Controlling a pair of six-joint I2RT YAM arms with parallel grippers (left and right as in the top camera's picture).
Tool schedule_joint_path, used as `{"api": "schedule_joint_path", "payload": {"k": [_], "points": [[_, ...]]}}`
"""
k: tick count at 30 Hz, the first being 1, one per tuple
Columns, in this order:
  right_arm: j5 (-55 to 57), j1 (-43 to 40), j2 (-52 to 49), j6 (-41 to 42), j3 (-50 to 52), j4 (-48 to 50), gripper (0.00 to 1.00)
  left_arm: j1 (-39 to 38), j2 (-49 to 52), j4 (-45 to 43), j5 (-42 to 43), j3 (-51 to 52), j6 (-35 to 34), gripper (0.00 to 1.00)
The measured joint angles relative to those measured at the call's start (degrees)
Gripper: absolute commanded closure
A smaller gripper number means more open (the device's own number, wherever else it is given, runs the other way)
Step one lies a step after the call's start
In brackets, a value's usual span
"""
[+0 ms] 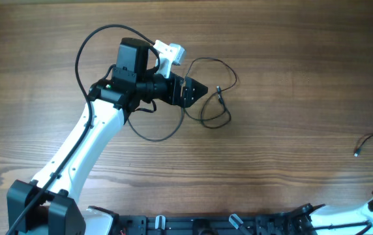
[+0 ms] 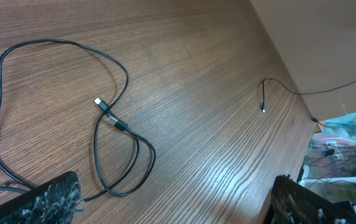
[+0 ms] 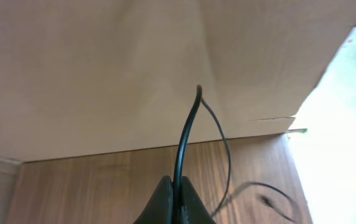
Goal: Untangle cables
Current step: 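Pull the held cable to the right table edge and lay it down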
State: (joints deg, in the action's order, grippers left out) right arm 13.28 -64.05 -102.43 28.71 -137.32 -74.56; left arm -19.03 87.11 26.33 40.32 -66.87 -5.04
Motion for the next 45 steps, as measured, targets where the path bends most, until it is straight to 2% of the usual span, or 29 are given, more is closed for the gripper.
{"api": "schedule_joint_path", "payload": {"k": [10, 13, 18, 24, 28, 31, 34, 36, 41, 42, 45], "points": [[-5.4, 0.1, -18.2, 3.6, -0.5, -1.3, 0.95, 0.0, 0.0, -0.1, 0.0, 0.0, 0.0, 0.00], [-5.6, 0.3, -19.7, 3.6, 0.3, -1.1, 0.95, 0.0, 0.0, -0.5, 0.0, 0.0, 0.0, 0.00], [-6.5, 0.6, -20.2, 4.7, 11.6, 3.5, 0.95, 0.0, 0.0, -1.9, 0.0, 0.0, 0.0, 0.00], [-7.1, 3.1, -20.4, 4.9, 12.9, 3.9, 0.95, 0.0, 0.0, -2.4, 0.0, 0.0, 0.0, 0.00], [-5.6, 8.0, -20.4, 5.6, 13.3, 3.9, 0.82, 0.0, 0.0, -2.6, 0.0, 0.0, 0.0, 0.00], [-4.5, 8.3, -20.4, 6.4, 13.3, 3.6, 0.72, 0.0, 0.0, -2.6, 0.0, 0.0, 0.0, 0.00], [-4.0, 8.2, -20.4, 7.1, 13.3, 3.3, 0.68, 0.0, 0.0, -2.8, 0.0, 0.0, 0.0, 0.00], [-4.0, 8.2, -20.4, 7.1, 13.3, 3.0, 0.61, 0.0, 0.0, -2.8, 0.0, 0.0, 0.0, 0.00], [-4.8, 8.2, -20.4, 6.8, 13.3, 2.6, 0.57, 0.0, 0.0, -2.8, 0.0, 0.0, 0.0, 0.00], [-5.8, 8.2, -20.3, 5.9, 13.3, 2.9, 0.40, 0.0, 0.0, -2.9, -0.1, 0.0, 0.0, 0.00], [-9.1, 8.8, -17.9, 3.3, 13.8, 3.5, 0.35, 0.2, 0.0, -4.6, -1.9, 0.0, 0.0, 0.00]]}}
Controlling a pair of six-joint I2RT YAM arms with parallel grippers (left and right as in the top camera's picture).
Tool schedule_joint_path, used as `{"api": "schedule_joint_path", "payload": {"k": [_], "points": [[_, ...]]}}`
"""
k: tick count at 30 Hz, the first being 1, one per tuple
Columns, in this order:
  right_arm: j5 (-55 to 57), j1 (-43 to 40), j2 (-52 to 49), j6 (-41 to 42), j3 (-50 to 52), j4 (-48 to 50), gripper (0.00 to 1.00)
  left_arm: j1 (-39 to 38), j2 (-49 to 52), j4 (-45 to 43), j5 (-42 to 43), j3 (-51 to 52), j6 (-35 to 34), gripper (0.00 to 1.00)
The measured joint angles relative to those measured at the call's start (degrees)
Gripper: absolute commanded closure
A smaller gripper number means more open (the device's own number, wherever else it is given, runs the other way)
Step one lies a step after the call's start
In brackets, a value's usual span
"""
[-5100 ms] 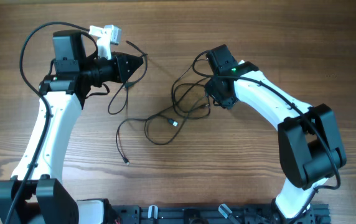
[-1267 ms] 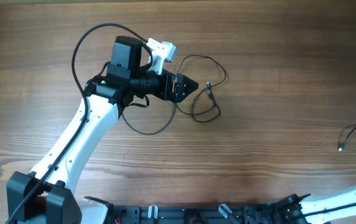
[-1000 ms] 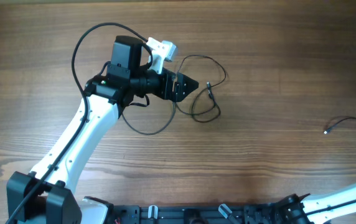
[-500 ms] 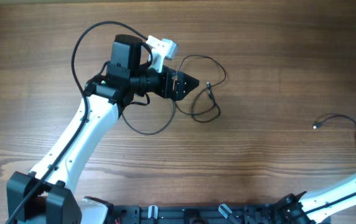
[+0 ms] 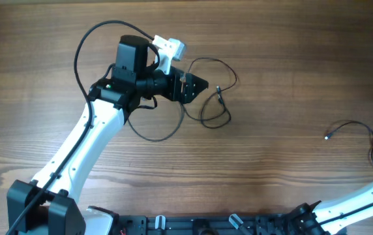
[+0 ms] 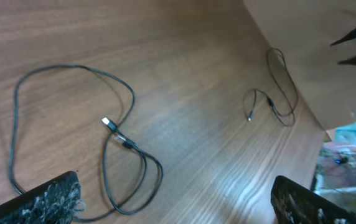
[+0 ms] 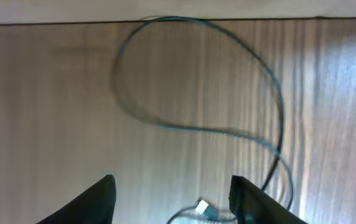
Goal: Untangle cables
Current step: 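Pull the held cable to the right table edge and lay it down, then move the right gripper back to the cables in the center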
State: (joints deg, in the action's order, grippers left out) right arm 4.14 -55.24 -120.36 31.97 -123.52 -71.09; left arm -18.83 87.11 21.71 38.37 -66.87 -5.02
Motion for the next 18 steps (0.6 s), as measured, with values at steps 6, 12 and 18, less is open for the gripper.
{"api": "schedule_joint_path", "payload": {"k": [6, 12, 18], "points": [[-3.0, 8.7, 14.8, -6.6, 0.1, -1.5, 0.24, 4.6, 0.0, -2.5, -6.8, 0.0, 0.0, 0.00], [-3.9, 34.0, 18.8, -11.3, 0.1, -3.2, 0.23, 9.1, -0.4, -1.6, -19.5, 0.0, -5.0, 0.00], [-3.5, 58.3, 18.2, -15.9, 0.1, -2.6, 0.20, 9.5, -6.0, 5.2, -35.7, 0.0, -8.7, 0.00]]}}
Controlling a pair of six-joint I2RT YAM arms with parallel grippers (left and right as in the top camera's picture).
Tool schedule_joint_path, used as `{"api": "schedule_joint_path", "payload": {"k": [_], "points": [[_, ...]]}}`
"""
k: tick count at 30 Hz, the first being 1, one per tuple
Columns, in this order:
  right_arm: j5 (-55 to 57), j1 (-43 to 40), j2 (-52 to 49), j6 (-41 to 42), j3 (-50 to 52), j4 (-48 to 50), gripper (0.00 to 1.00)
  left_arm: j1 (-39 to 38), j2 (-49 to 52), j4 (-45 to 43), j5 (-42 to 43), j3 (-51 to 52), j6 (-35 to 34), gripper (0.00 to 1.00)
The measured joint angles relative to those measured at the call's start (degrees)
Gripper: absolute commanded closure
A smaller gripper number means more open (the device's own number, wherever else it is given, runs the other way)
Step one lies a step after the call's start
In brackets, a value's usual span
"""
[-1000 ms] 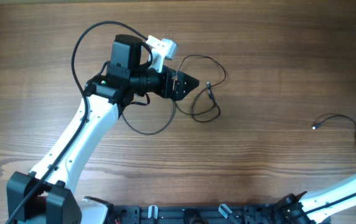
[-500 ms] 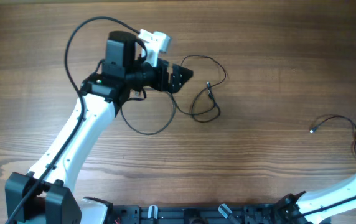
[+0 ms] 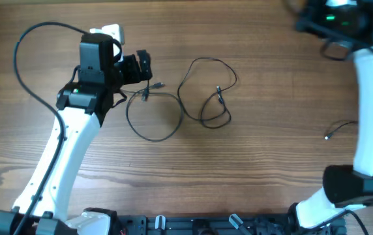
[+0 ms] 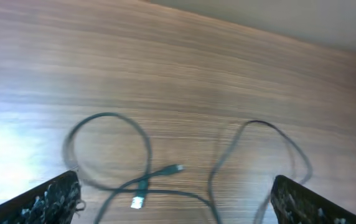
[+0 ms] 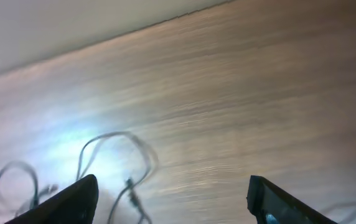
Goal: Untangle cables
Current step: 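Move the right gripper back to the cables in the center, then grasp another black cable with the right gripper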
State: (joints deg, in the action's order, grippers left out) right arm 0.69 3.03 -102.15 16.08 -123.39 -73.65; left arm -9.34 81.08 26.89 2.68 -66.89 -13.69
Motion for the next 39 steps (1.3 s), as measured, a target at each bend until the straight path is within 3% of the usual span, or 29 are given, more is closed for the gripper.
{"api": "schedule_joint_path", "payload": {"k": [7, 15, 24, 31, 36, 39], "points": [[1.3, 12.7, -7.4, -5.9, 0.0, 0.2, 0.24, 0.0, -0.3, 3.5, -9.2, 0.0, -1.3, 0.00], [0.2, 13.4, -18.8, -10.4, 0.0, 5.7, 0.27, 0.2, -0.3, 4.1, -9.7, 0.0, -0.5, 0.00], [2.4, 13.4, -29.4, -1.9, 0.1, 6.5, 0.31, 0.3, -0.3, 4.6, -3.3, 0.0, 0.9, 0.00], [3.5, 13.5, -32.7, 2.4, 0.1, 6.2, 0.36, 0.3, -0.3, 7.6, -2.7, 0.0, 0.9, 0.00], [3.5, 14.4, -32.9, 4.8, 6.2, 6.6, 0.37, 0.3, -0.3, 7.9, -2.7, 0.0, 0.9, 0.00], [3.5, 14.6, -32.9, 5.7, 8.6, 7.0, 0.50, 0.3, -0.3, 7.9, -2.7, 0.0, 0.9, 0.00]]}}
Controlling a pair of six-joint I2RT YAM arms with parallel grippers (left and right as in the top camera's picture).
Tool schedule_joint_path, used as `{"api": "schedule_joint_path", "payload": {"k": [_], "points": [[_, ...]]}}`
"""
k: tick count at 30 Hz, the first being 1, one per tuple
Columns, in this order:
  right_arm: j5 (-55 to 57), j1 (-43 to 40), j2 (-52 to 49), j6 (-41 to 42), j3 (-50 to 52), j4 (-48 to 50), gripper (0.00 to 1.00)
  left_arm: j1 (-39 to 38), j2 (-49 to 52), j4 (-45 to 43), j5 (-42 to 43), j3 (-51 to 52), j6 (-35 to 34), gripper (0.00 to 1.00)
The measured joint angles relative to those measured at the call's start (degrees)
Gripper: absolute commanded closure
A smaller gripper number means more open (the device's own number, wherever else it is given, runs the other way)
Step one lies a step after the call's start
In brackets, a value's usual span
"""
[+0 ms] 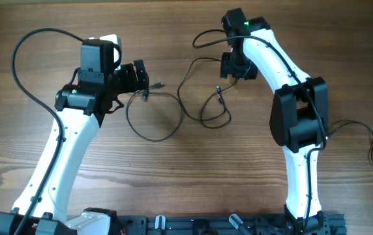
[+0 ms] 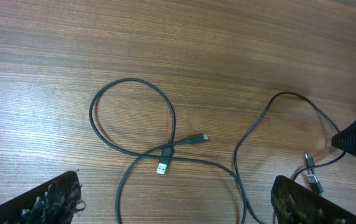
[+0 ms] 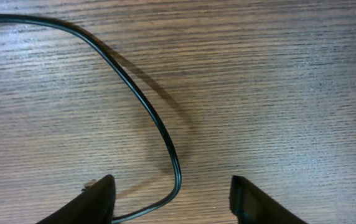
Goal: Untangle cables
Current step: 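Grasp another black cable with the right gripper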
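Two black cables lie tangled mid-table. One makes a round loop (image 1: 150, 139), also in the left wrist view (image 2: 131, 79), with a silver USB plug (image 2: 162, 167) crossing it. The thinner cable (image 1: 206, 124) curls to its right (image 2: 252, 130). My left gripper (image 1: 144, 77) hangs open above the loop's left side (image 2: 175, 208), holding nothing. My right gripper (image 1: 234, 67) is open low over the thin cable's upper right bend; a strand of it (image 3: 156, 124) runs between its fingers (image 3: 175, 202).
A third black cable (image 1: 353, 123) lies by itself near the table's right edge. The right arm's links reach across the right-hand middle of the wooden table (image 1: 56, 215). My left arm's own cable arcs over the upper left.
My right arm was up at the far right corner of the table; its open gripper is now down at the thin cable's upper right bend. The left gripper has hardly moved.
At first my right gripper was shut on a cable at the far right while the left hung open over the tangle. Then the right was open and that cable lay on the table's right side. The left moved left, then the right reached the tangle.
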State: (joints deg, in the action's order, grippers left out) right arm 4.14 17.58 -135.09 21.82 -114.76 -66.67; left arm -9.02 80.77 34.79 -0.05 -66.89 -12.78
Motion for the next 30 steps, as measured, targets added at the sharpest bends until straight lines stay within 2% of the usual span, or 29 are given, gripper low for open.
{"api": "schedule_joint_path", "payload": {"k": [2, 9, 16, 19, 21, 23, 24, 30], "points": [[0.0, 0.1, 0.0, 0.4, 0.0, 0.8, 0.59, 0.0, 0.0, 0.0, 0.3, 0.0, 0.0, 0.00], [0.0, 0.2, 0.0, 4.5, 0.1, 5.1, 0.53, 0.0, 0.0, 2.5, 2.6, 0.0, 0.0, 0.00], [0.4, 0.6, 0.0, 6.0, 0.7, 3.8, 0.53, 0.0, 0.0, 2.6, 3.0, 0.0, 0.0, 0.00], [0.4, 1.3, 0.0, 7.0, 4.7, 6.2, 0.54, 0.0, 0.0, 3.3, 3.0, 0.0, 0.0, 0.00], [0.4, 1.4, 0.0, 7.3, 6.4, 8.1, 0.62, 0.0, 0.0, 3.5, 3.0, 0.0, 0.0, 0.00], [0.4, 1.4, 0.0, 7.8, 6.6, 9.2, 0.87, 0.0, 0.0, 3.5, 3.0, 0.0, 0.0, 0.00], [0.4, 1.4, 0.0, 7.8, 6.6, 9.6, 0.96, 0.0, 0.0, 3.5, 3.0, 0.0, 0.0, 0.00], [0.0, 1.6, 0.1, 6.9, 6.6, 10.4, 0.96, 0.0, 0.0, 3.5, 3.0, 0.0, 0.0, 0.00]]}}
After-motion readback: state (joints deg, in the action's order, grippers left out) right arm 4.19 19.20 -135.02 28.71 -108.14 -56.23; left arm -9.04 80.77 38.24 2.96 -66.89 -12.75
